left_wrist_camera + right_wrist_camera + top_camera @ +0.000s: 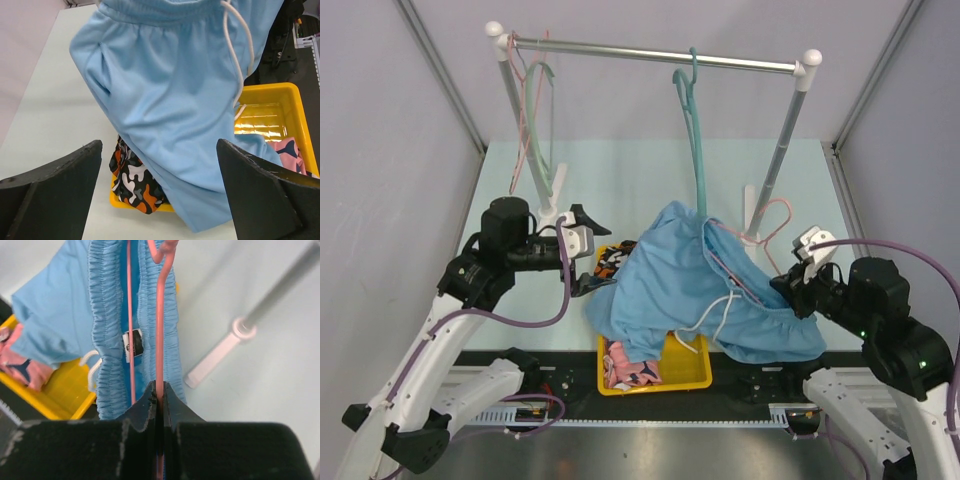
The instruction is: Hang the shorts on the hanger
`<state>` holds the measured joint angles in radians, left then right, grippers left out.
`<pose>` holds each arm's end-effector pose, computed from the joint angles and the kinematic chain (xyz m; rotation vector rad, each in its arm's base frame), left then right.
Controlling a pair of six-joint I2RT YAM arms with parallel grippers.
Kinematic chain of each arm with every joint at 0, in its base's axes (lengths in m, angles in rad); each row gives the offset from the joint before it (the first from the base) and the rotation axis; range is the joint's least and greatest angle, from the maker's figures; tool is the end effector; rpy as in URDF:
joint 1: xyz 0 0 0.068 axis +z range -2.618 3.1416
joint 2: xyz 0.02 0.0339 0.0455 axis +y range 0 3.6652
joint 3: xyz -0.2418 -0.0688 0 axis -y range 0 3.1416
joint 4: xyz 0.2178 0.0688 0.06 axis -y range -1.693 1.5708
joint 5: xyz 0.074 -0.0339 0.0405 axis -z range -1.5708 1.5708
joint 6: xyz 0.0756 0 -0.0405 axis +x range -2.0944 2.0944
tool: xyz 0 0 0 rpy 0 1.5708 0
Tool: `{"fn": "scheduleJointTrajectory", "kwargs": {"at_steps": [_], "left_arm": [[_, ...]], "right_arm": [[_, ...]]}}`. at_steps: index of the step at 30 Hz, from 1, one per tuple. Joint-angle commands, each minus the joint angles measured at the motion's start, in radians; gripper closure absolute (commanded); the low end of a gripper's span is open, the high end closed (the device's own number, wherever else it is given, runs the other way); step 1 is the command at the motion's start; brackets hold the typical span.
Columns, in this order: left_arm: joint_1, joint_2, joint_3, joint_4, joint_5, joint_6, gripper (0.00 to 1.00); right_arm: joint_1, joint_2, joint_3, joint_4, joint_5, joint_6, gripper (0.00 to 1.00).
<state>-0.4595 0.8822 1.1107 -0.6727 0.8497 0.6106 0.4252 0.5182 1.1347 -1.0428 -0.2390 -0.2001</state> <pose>0.1333 -0.1293 0.3547 1.4008 1.3246 -0.7479 0.0721 0.0523 0.3472 -0.7618 1.8542 0.3830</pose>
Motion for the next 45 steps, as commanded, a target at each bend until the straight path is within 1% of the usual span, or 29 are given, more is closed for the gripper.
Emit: {"fn": "scheduleJointTrajectory", "kwargs": {"at_steps": [1,3,7,10,11,14,15,17,20,22,23,24,28,31,34,37,41,45], "left_arm": [[0.004,-0.011,-0.002,0.044,0.028,-0.029,0.00],[0.004,-0.012,0.000,0.045,0.020,-0.028,0.00],[0.004,-0.026,-0.009,0.042,0.009,-0.020,0.00],[0.002,-0.041,-0.029,0.048,0.005,-0.023,0.00],[0.004,-0.045,-0.035,0.050,0.005,-0.022,0.00],[0.004,-0.051,-0.038,0.051,-0.001,-0.022,0.00],[0.002,-0.051,-0.038,0.050,-0.003,-0.022,0.00],[0.005,-0.051,-0.038,0.050,-0.003,-0.017,0.00],[0.004,-0.052,-0.040,0.047,-0.006,-0.012,0.00],[0.004,-0.055,-0.043,0.039,-0.009,-0.008,0.00],[0.005,-0.060,-0.048,0.038,-0.012,-0.008,0.00],[0.002,-0.068,-0.051,0.038,-0.015,-0.008,0.00],[0.004,-0.080,-0.071,0.047,-0.023,-0.012,0.00],[0.004,-0.080,-0.075,0.055,-0.026,-0.020,0.00],[0.004,-0.080,-0.074,0.050,-0.031,-0.017,0.00],[0.004,-0.083,-0.075,0.039,-0.052,-0.011,0.00],[0.004,-0.084,-0.086,0.033,-0.078,-0.020,0.00],[0.005,-0.071,-0.097,0.025,-0.119,-0.064,0.00]], "right_arm": [[-0.054,0.065,0.062,0.018,0.136,0.114,1.00],[-0.081,0.120,0.080,0.009,0.144,0.139,1.00],[-0.094,0.222,0.181,0.030,0.179,0.151,1.00],[-0.095,0.313,0.311,0.053,0.201,0.148,1.00],[-0.095,0.342,0.385,0.055,0.202,0.148,1.00],[-0.095,0.445,0.506,0.056,0.225,0.153,1.00],[-0.097,0.468,0.580,0.058,0.233,0.149,1.00],[-0.098,0.535,0.670,0.056,0.237,0.145,1.00],[-0.103,0.611,0.744,0.046,0.279,0.139,1.00],[-0.103,0.647,0.833,0.021,0.291,0.125,1.00],[-0.106,0.696,0.867,0.011,0.305,0.119,1.00],[-0.111,0.718,0.943,-0.014,0.316,0.116,1.00],[-0.137,0.818,1.069,-0.022,0.311,0.094,1.00],[-0.144,0.878,1.132,-0.016,0.306,0.100,1.00],[-0.146,0.913,1.133,0.003,0.296,0.096,1.00],[-0.146,0.922,1.093,0.012,0.296,0.097,1.00],[-0.146,0.910,0.999,0.010,0.316,0.105,1.00],[-0.143,0.885,0.906,0.033,0.326,0.105,1.00]]}}
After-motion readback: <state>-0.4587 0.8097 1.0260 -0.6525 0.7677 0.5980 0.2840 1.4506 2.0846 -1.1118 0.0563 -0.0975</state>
